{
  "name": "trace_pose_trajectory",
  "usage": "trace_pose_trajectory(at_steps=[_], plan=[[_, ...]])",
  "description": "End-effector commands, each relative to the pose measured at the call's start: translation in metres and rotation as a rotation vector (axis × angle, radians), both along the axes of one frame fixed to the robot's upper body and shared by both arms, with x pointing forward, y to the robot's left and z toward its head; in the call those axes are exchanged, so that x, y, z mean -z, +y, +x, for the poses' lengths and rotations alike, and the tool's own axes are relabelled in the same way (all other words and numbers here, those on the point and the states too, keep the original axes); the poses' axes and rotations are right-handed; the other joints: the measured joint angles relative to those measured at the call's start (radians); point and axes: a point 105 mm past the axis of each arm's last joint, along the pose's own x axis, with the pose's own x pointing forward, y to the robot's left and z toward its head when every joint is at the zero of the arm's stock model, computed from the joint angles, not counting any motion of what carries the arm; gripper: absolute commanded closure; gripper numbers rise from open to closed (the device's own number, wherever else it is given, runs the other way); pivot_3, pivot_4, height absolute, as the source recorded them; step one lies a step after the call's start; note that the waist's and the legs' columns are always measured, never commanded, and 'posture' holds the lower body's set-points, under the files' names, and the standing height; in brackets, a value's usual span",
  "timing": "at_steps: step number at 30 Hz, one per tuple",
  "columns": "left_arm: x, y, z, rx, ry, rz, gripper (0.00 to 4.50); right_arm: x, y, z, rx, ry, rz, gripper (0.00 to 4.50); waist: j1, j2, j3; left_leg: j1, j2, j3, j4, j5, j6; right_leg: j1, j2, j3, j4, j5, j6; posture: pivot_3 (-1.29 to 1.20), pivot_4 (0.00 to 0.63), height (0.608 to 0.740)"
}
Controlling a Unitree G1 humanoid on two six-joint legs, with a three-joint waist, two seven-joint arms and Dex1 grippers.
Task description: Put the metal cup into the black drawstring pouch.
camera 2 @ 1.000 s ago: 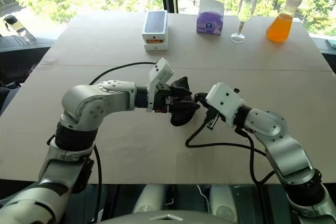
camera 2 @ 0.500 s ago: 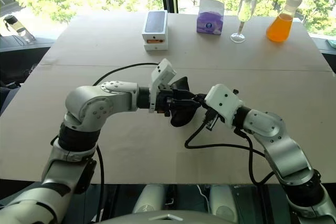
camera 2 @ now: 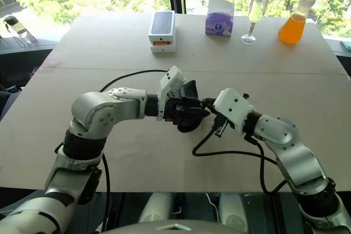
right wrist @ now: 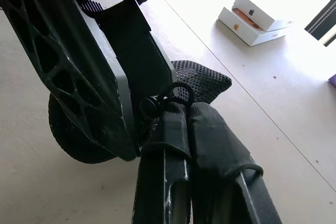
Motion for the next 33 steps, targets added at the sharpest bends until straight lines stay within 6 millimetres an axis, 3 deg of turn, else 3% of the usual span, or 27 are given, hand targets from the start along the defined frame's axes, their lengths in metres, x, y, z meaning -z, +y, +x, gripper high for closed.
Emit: trace_pose_trajectory(at_steps=[1,5,8,11,21,33], plan=[[-0.009,-0.001,-0.001,0.005,-0.023,-0.023,2.09,-0.01,0.001,-0.005,-0.012,-0.043,0.007,4.5,0.0,0.0,0.0,0.0,0.0,0.0,0.0,0.0,0.0,0.0,0.0,0.0,0.0,0.0,0.0,0.0,0.15,0.737],[-0.009,-0.001,-0.001,0.005,-0.02,-0.026,2.09,-0.009,0.001,-0.005,-0.014,-0.042,0.007,4.5,0.0,0.0,0.0,0.0,0.0,0.0,0.0,0.0,0.0,0.0,0.0,0.0,0.0,0.0,0.0,0.0,0.15,0.737],[-0.01,-0.001,0.0,0.002,-0.016,-0.028,2.98,-0.009,0.001,-0.006,-0.015,-0.042,0.006,4.5,0.0,0.0,0.0,0.0,0.0,0.0,0.0,0.0,0.0,0.0,0.0,0.0,0.0,0.0,0.0,0.0,0.15,0.737],[-0.01,-0.001,0.0,-0.001,-0.011,-0.03,4.34,-0.009,0.001,-0.006,-0.016,-0.041,0.006,4.5,0.0,0.0,0.0,0.0,0.0,0.0,0.0,0.0,0.0,0.0,0.0,0.0,0.0,0.0,0.0,0.0,0.15,0.737],[0.0,0.0,-0.004,0.016,-0.014,0.012,4.39,-0.011,-0.005,0.003,0.046,-0.052,0.013,4.5,0.0,0.0,0.0,0.0,0.0,0.0,0.0,0.0,0.0,0.0,0.0,0.0,0.0,0.0,0.0,0.0,0.15,0.737],[0.027,0.014,-0.008,0.0,0.04,0.137,4.39,-0.015,-0.08,0.052,0.505,-0.042,0.129,4.5,0.0,0.0,0.0,0.0,0.0,0.0,0.0,0.0,0.0,0.0,0.0,0.0,0.0,0.0,0.0,0.0,0.15,0.737]])
